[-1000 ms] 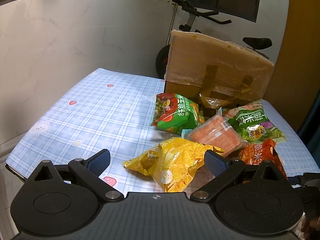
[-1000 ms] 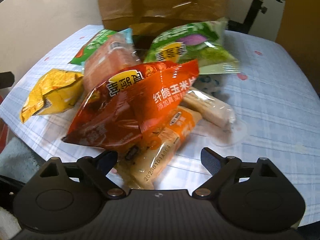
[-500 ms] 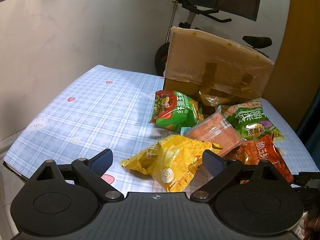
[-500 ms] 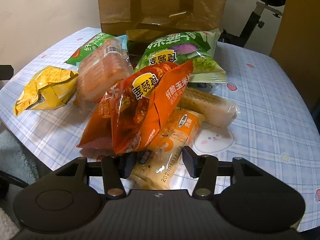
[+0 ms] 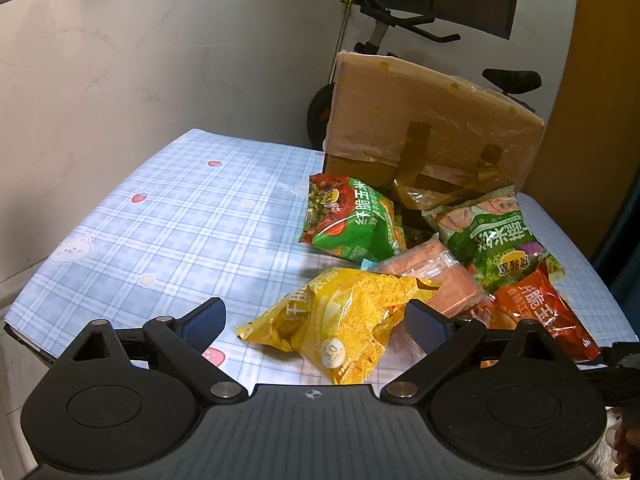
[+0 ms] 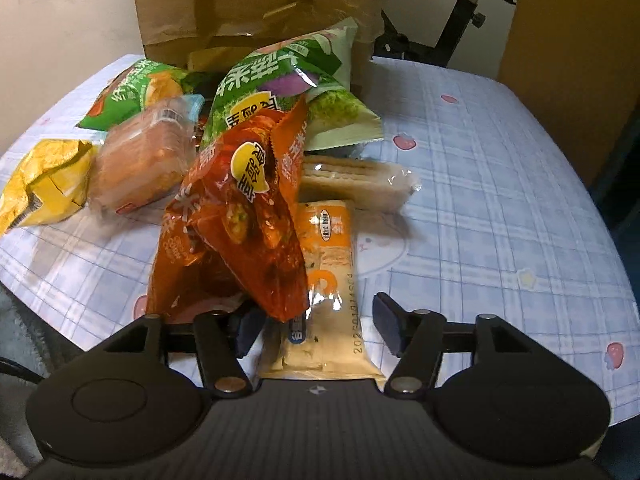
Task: Organize snacks
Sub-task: 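Close the right tool on the wrapped bread stick while the left tool approaches the yellow chip bag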
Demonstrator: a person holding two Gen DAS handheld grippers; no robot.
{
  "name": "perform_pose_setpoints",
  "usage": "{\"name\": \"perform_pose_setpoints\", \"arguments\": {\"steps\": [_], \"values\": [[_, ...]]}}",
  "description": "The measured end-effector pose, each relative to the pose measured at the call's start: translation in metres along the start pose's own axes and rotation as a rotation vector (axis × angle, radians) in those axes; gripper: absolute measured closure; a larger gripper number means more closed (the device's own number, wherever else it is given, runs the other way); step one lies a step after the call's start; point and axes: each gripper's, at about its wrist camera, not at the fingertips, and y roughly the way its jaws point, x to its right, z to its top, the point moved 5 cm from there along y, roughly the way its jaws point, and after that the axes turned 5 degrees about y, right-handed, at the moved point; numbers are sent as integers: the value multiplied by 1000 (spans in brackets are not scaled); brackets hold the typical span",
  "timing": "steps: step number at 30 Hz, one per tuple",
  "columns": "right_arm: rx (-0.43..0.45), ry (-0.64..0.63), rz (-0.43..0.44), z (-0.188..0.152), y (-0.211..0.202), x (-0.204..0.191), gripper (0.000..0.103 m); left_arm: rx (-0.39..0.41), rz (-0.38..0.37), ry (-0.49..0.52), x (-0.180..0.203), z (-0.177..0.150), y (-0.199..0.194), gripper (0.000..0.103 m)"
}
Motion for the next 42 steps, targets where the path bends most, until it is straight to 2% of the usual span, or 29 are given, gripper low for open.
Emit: {"name": "perform_pose_setpoints", "arguments": {"steps": [3,5,10,13,19,26,29,36,42], "values": [[5,-29,-25,2,4,-8,36,-2,-1,1,0,-1,0,6],[10,-48,-49,4,8,-12,29,-6,-1,2,0,-1,1,6],[20,-100,-30,6,15,-28,24,-6,1,0,0,0,1,6],[19,-82,-4,5,13,-23,22,-9,-1,-5,0,-1,1,6],[21,-32,49,0,-1,-4,22,-11,-6,-4,0,0,3,6],[30,-1,59,-2,-2,8,23,-14,-9,-7,-1,-1,4,6],[42,3,70,1,-2,5,23,-28,-43,5,-2,3,11,6],[43,-37,84,5,3,-7,23,-69,-69,104,1,7,46,7],[33,-26,99,6,8,-7,23,-111,-136,173,12,0,63,7]]}}
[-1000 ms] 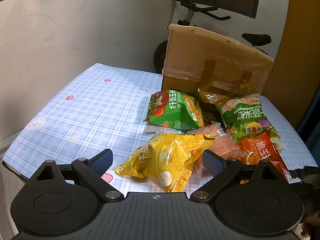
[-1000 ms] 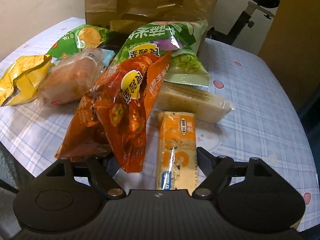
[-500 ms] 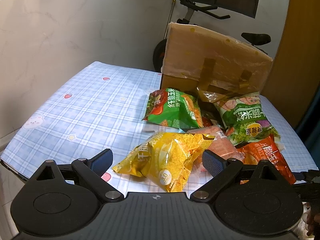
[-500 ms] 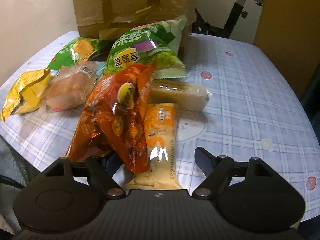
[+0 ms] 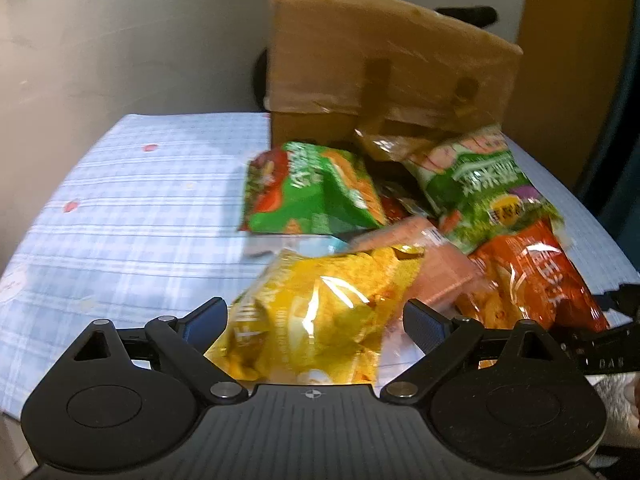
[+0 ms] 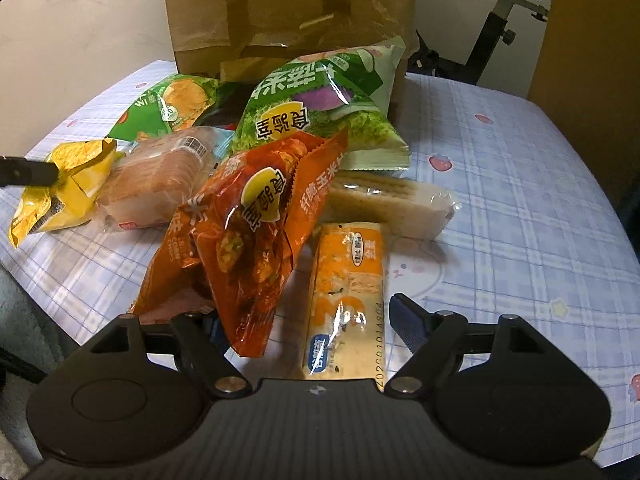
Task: Organize snacks
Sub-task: 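Close the right tool on the wrapped bread stick while the left tool approaches the yellow chip bag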
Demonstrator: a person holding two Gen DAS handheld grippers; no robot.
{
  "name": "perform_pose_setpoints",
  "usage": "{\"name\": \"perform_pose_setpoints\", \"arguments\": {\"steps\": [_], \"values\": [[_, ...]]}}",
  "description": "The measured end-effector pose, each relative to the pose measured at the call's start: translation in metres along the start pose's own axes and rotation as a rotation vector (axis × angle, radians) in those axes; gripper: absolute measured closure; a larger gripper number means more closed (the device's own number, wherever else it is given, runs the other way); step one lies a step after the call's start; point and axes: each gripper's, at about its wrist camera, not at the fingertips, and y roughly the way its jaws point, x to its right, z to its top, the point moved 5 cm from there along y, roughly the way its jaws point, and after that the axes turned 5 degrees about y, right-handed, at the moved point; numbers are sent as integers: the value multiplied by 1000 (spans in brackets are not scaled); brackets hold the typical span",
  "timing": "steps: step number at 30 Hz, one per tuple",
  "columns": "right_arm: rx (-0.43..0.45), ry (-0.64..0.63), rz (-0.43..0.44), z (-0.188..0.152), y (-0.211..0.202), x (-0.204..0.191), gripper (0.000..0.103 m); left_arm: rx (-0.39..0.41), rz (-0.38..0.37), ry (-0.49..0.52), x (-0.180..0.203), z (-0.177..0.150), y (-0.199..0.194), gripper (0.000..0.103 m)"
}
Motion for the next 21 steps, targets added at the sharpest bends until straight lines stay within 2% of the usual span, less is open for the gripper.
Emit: {"name": "perform_pose_setpoints", "arguments": {"steps": [2,6,9,11,14,21], "values": [[-5,7,6,0,2,0,23,-14,-10,36,3,-2,5,7],[-10,8,16,0,7,0,23,-26,53,104,3,-5,14,7],[-8,12,20,0,10,0,23,-46,60,79,-4,-7,22,7],[-6,16,27,-1,10,2,23,-51,78,73,-8,-9,27,13],[-5,20,41,-2,10,3,22,-23,91,73,-9,-9,27,19],[-4,10,86,-3,-7,4,20,11,86,10,-12,-10,20,20]]}}
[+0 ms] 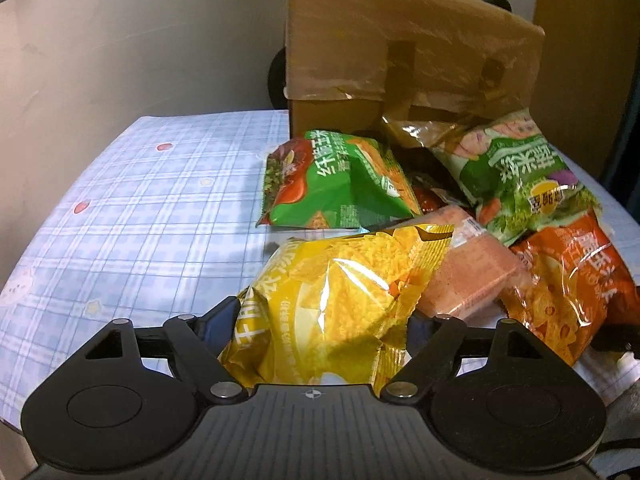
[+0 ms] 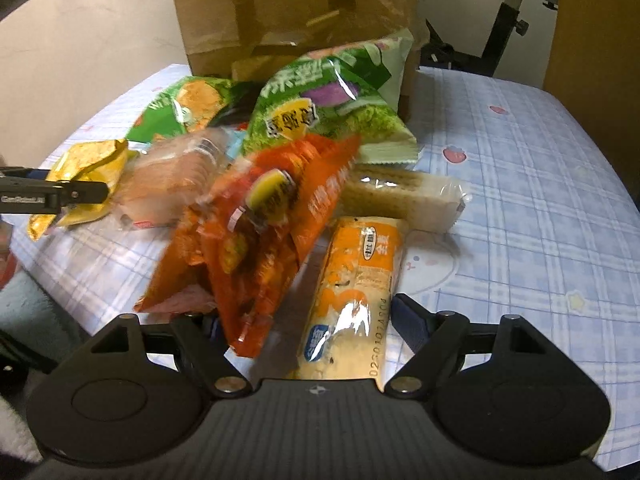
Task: Organize snacks
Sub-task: 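Close the right tool on the wrapped bread stick while the left tool approaches the yellow chip bag, then lift the bread stick with the right tool while the left tool grips the yellow chip bag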
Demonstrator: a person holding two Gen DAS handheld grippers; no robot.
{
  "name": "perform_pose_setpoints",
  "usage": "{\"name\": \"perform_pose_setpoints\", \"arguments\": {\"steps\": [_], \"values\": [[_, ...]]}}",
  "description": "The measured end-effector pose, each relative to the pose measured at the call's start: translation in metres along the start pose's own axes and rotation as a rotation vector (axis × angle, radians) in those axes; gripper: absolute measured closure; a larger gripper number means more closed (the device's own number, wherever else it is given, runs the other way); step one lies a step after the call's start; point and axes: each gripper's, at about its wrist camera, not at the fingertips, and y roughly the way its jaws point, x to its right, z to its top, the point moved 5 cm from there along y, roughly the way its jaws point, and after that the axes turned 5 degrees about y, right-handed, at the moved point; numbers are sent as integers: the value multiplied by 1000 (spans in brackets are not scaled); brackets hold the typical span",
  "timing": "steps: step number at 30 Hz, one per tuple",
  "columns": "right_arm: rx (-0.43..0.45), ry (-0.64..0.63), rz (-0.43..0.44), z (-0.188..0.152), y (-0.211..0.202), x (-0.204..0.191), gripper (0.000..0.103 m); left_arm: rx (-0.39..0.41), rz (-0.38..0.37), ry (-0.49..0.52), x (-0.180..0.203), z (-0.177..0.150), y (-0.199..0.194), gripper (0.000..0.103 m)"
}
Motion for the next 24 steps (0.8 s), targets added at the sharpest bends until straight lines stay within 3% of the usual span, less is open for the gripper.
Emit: {"name": "perform_pose_setpoints", "arguments": {"steps": [9,14,18,24], "values": [[39,-67,43,10,-19,-13,16,68,-10,-39,-3,6,-20,20],[146,-33,77,25,-47,-8,16,90,-13,-75,-7,7,-28,20],[218,21,-16,33,-58,13,16,118,-3,-72,-4,7,-36,20],[154,100,-144,27,-40,41,23,127,-12,-67,1,3,-39,20]]}}
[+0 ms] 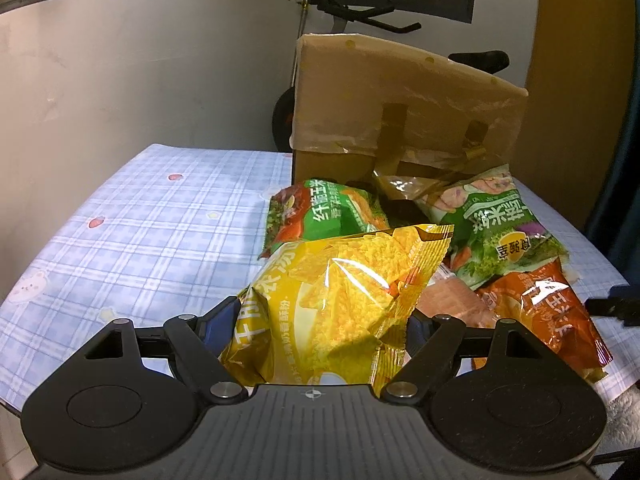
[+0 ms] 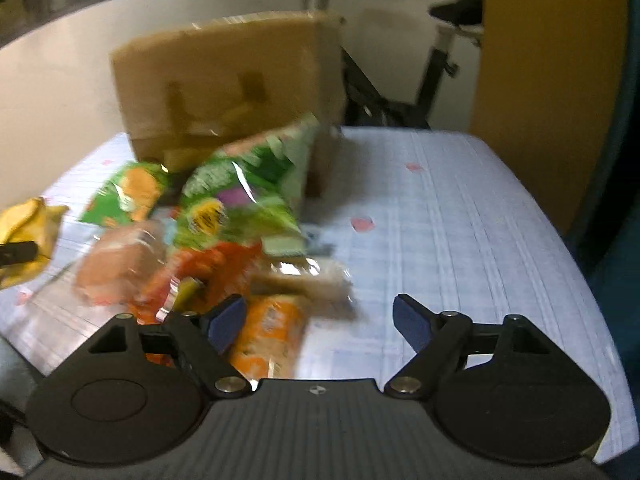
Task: Organize snacks
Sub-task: 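Lift the bread stick with the right tool while the left tool grips the yellow chip bag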
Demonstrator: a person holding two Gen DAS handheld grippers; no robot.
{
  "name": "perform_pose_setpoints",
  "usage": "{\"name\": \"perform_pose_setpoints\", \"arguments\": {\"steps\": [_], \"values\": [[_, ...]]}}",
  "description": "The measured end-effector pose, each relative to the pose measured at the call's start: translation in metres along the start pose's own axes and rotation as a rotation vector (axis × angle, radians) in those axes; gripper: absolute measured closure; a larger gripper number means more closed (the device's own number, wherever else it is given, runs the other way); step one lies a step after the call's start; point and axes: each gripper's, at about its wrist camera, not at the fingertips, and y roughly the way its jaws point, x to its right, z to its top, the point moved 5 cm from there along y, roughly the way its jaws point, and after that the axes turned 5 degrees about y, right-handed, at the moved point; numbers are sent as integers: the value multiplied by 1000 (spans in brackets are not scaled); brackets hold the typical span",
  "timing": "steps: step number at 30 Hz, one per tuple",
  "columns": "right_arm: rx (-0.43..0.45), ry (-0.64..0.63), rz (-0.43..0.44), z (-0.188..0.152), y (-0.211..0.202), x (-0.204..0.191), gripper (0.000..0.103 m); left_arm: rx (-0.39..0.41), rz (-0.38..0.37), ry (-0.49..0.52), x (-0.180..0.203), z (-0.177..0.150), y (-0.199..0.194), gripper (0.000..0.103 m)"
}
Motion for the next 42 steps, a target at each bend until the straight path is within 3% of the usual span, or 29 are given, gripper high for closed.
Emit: {"name": "perform_pose_setpoints", "arguments": {"steps": [5,11,15,17,30,34,42], "values": [[-75,-40,29,-15,19,-17,32,-1,-1,0,1,-3,0,20],[-104,-78,39,-29,35,-34,46,-11,-3,-3,1,-6,2,20],[-112,-36,39,-34,41,-28,50,-16,-4,-3,1,-6,3,20],[-111,-20,45,-34,39,-24,61,-14,-4,-4,1,-6,3,20],[-100,25,-4,-31,35,-6,62,-6,5,-12,1,-4,1,20],[-64,95,-41,-23,22,14,62,12,9,-19,-1,1,0,20],[14,118,-79,-6,-4,31,62,68,32,-33,-6,15,-13,20]]}}
